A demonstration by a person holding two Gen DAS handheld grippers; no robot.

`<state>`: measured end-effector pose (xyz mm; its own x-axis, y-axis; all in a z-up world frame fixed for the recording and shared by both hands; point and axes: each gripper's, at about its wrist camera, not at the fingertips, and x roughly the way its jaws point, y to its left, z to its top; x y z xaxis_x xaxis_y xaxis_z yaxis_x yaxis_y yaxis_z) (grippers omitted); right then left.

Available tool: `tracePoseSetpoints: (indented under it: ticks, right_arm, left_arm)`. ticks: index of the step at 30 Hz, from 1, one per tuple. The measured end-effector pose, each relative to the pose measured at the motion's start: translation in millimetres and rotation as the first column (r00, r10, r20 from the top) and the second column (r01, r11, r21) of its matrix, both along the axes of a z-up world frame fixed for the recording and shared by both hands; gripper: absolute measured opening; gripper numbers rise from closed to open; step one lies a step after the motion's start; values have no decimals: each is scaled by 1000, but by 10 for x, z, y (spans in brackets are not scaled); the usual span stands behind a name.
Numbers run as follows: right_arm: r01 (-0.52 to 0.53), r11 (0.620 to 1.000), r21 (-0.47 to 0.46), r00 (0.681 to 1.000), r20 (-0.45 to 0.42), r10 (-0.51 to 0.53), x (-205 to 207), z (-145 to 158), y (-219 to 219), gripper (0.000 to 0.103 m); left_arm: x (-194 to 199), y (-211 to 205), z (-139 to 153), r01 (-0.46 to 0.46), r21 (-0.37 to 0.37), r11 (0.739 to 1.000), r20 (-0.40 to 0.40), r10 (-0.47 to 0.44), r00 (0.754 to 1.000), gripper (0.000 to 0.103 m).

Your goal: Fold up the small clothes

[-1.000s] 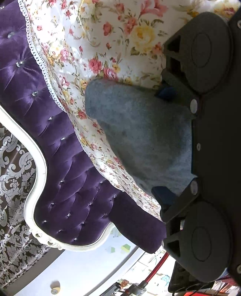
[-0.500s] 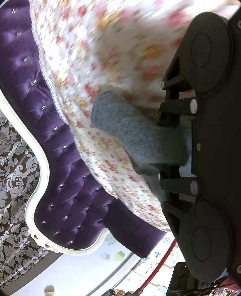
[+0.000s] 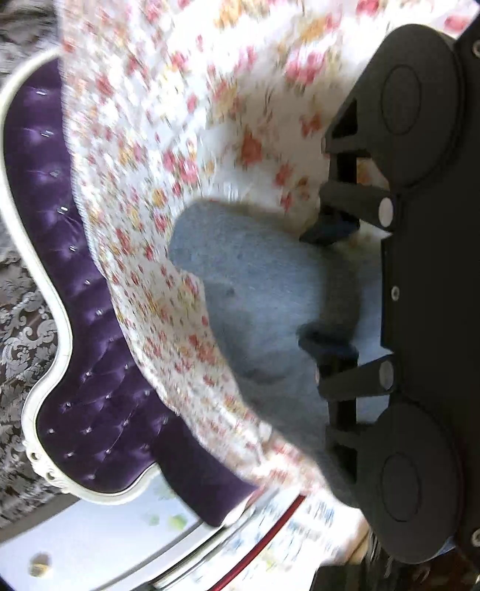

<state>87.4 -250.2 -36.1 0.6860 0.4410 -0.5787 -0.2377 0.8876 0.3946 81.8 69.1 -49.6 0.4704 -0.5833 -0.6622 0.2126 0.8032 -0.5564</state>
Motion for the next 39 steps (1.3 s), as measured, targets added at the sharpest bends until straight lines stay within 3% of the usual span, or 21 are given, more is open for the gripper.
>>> tracePoseSetpoints:
  ticks: [2,4,8,12,17,23,26,27,29,34,38,39]
  right_arm:
    - [14,1000,-21,999,34,-14,-122,-6,-3,70]
    - [23,999,-38,998,67,-20,-224,-10,6,71]
    - [44,995,-91,987,159,-29,-424,54,16,71]
    - [70,991,-118,971,237,-40,-544,160,45,71]
    - [88,987,-133,950,309,-43,-599,209,86,71]
    - [75,988,-132,940,340,-26,-591,219,135,70]
    - [69,988,-141,938,347,-16,-564,236,176,39]
    - [68,987,-144,938,346,-14,-542,240,189,22]
    - [61,988,-145,938,346,-7,-487,252,226,20]
    - [51,985,-165,944,329,7,-290,231,345,20]
    - [84,949,-303,978,208,-20,24,-72,447,17]
    - [88,950,-300,982,189,-31,69,-164,425,17]
  left_arm:
    - [-126,12,20,-14,38,999,37,13,999,34]
    - [-239,-28,99,-17,121,993,95,5,995,38]
    - [-487,-52,344,-25,212,977,232,-26,972,38]
    - [-583,-102,652,-53,234,971,363,-36,931,38]
    - [-390,-352,719,-54,212,976,441,-47,896,44]
    - [-42,-558,441,-98,185,978,445,6,896,44]
    - [44,-561,256,-133,220,966,427,27,904,44]
    - [73,-543,185,-136,234,963,405,30,914,44]
    - [96,-495,34,-145,253,957,351,49,935,45]
    - [5,-429,18,-167,246,955,356,71,932,46]
    - [-16,-465,16,-173,255,951,361,72,930,46]
    - [-20,-477,12,-172,259,950,359,70,931,46]
